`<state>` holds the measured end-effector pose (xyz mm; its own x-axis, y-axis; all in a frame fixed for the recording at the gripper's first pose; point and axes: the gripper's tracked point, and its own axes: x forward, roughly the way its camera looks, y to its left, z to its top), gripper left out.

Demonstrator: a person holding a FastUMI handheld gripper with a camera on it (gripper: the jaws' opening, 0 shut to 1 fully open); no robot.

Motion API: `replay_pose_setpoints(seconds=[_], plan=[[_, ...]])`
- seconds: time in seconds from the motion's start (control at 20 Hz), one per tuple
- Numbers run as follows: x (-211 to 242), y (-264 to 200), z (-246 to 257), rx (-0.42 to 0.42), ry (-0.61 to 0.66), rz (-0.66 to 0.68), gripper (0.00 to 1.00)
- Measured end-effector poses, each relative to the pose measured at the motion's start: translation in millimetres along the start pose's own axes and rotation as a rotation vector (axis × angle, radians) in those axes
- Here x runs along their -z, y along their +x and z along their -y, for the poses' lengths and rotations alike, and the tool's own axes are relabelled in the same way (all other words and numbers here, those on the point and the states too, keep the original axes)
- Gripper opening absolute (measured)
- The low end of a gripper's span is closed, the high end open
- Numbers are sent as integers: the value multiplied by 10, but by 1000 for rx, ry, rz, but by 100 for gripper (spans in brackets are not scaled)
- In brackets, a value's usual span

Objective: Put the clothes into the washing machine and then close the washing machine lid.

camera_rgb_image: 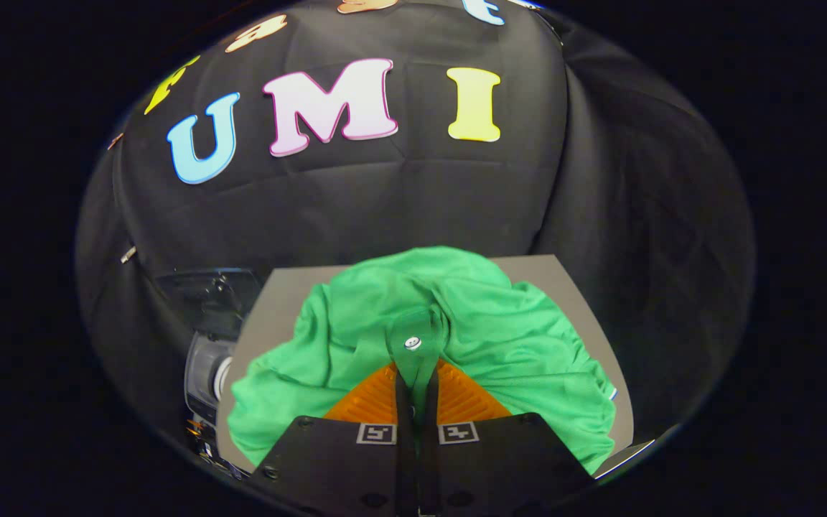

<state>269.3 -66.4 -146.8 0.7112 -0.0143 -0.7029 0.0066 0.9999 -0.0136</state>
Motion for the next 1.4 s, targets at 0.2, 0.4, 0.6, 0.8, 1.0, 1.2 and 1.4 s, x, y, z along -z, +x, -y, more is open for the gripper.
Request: replay_pose_setpoints(seconds=[0.2, 0.4, 0.6, 0.8, 1.0, 1.2, 1.4], plan=[[-403, -432, -258, -62, 77, 63, 7], [-798, -899, -640, -110, 88, 160, 6], [-1020, -1227, -1238, -168, 67, 220, 6], [-950, -1334, -1995, -259, 68, 219, 6], [-707, -1229, -2766, -347, 29, 178, 6], [-357, -985, -3343, -389, -11, 135, 6], [-84, -633, -3697, -400, 3, 109, 7]])
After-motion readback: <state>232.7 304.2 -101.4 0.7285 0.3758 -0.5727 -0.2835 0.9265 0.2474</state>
